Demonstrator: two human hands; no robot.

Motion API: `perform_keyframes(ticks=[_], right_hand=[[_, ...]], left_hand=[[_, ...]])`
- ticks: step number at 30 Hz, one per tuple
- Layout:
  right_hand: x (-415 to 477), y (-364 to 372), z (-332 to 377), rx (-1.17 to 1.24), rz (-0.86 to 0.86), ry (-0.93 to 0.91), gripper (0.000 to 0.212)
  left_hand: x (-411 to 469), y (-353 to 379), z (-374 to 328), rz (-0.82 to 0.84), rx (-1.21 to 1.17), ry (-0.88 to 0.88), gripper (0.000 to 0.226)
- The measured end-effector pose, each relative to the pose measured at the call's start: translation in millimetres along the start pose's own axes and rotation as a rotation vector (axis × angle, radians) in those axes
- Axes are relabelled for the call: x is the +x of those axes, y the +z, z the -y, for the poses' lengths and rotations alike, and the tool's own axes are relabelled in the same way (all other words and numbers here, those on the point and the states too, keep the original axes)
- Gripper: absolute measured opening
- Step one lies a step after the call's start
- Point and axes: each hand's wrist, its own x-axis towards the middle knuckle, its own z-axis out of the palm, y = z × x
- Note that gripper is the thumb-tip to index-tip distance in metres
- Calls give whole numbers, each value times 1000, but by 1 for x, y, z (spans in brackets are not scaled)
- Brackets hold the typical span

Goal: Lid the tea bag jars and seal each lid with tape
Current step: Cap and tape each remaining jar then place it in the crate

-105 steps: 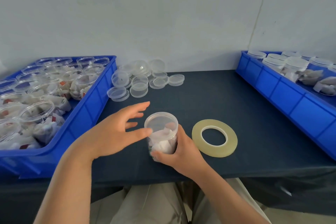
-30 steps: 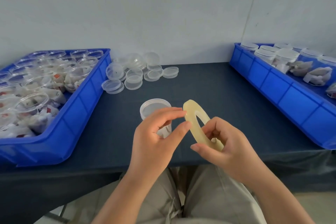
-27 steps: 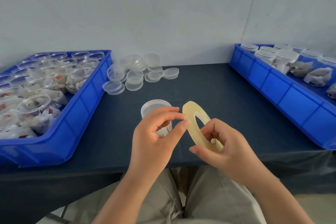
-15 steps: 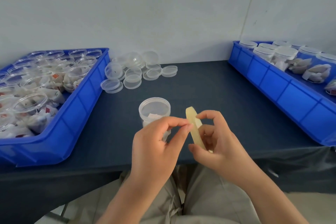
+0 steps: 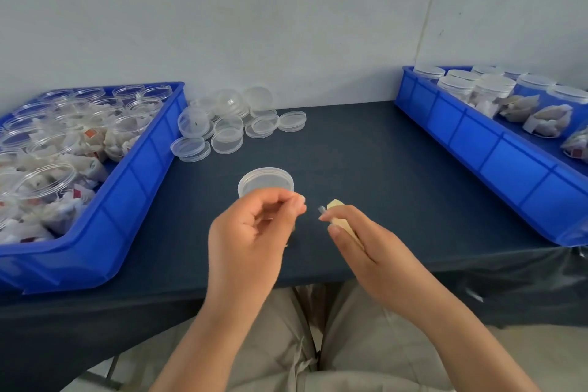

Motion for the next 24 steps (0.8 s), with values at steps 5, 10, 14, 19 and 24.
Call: perform_keyframes(ticks=[5,10,14,19,24], right_hand=[[-2,0,4,-107,-39,-47,24],[-6,3,15,-238,-50,-86,31],[-7,0,20,-335,-50,-68,38],[-7,1,24,-429,-81,-99,36],[-9,1,28,-477,-119,-111,33]], left_hand=[[6,-2,6,356,244,-88,41],[4,2,13,350,261,-86,12],[6,-2,15,322,245,-116,3],[6,-7,12,394,192,-185,6],[7,-10,12,418,144,-226,11]])
